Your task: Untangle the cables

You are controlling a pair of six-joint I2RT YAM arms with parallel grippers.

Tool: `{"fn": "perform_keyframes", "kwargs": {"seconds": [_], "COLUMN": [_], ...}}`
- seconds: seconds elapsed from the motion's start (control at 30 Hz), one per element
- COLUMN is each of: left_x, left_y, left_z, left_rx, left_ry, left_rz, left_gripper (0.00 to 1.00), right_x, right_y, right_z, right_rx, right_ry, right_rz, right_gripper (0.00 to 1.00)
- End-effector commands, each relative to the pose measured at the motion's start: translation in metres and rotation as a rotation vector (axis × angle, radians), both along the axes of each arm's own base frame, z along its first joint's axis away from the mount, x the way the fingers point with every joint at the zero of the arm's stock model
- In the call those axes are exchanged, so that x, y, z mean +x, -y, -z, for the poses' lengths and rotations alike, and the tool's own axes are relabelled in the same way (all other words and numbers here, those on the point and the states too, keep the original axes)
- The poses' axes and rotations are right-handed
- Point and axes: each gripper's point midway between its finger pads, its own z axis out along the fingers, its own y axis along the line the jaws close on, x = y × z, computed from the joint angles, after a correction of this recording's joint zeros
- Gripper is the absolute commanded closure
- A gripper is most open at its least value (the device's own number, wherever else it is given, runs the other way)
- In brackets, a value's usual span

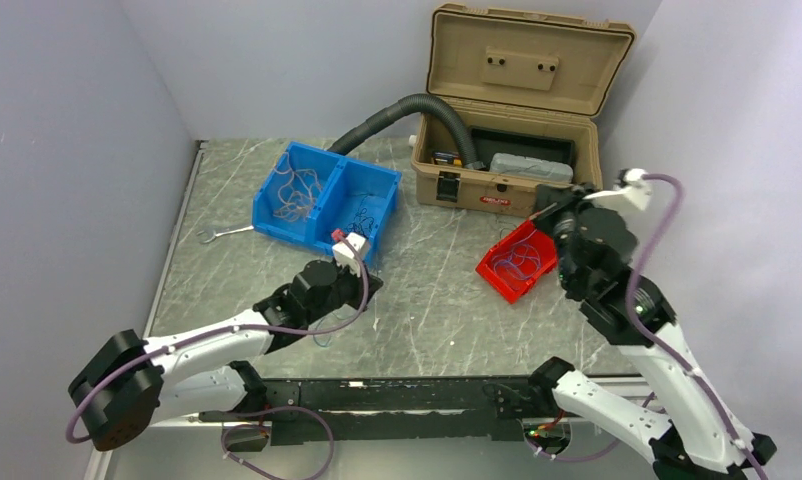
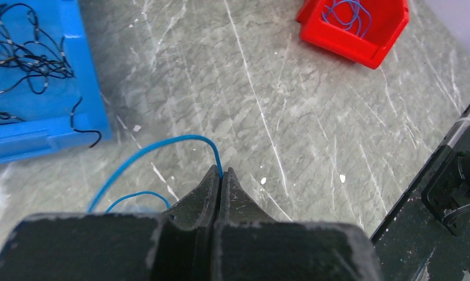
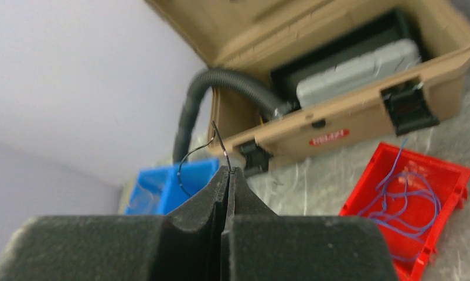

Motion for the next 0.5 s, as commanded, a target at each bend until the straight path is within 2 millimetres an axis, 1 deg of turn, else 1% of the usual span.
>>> {"fn": "perform_keyframes", "kwargs": {"seconds": [0.0,0.03,0.1,0.17,0.23,0.27,0.33,0.4,0.47], "left_x": [0.003,0.004,-0.001,-0.002,-0.002,-0.002,-0.001,0.001,0.001], "left_y": [-0.020,-0.025,-0.036,-0.048,-0.061,-0.068,-0.078,-0.089,-0.097], "left_z": [-0.006,-0.009,-0.005,-0.005,-0.008,-0.010,-0.021,-0.030,-0.037], "left_rx": [0.126,0.140,0.178,0.182,0.191,0.199,0.208,0.215,0.226], "left_ry": [-0.094,-0.107,-0.145,-0.172,-0.184,-0.189,-0.186,-0.191,-0.189], "left_rz": [-0.094,-0.122,-0.153,-0.214,-0.271,-0.301,-0.344,-0.396,-0.412], "left_gripper": [0.99,1.00,1.00,1.00,1.00,1.00,1.00,1.00,1.00], "right_x": [0.009,0.010,0.009,0.008,0.009,0.011,0.015,0.018,0.022], "right_y": [-0.054,-0.066,-0.095,-0.115,-0.126,-0.131,-0.137,-0.144,-0.146], "right_z": [0.057,0.068,0.086,0.101,0.114,0.117,0.122,0.122,0.119], "right_rx": [-0.037,-0.035,-0.048,-0.057,-0.081,-0.098,-0.121,-0.142,-0.150], "right_ry": [-0.146,-0.168,-0.198,-0.226,-0.250,-0.252,-0.262,-0.258,-0.254], "right_rz": [-0.236,-0.287,-0.431,-0.528,-0.581,-0.603,-0.625,-0.651,-0.655], "right_gripper": [1.00,1.00,1.00,1.00,1.00,1.00,1.00,1.00,1.00]}}
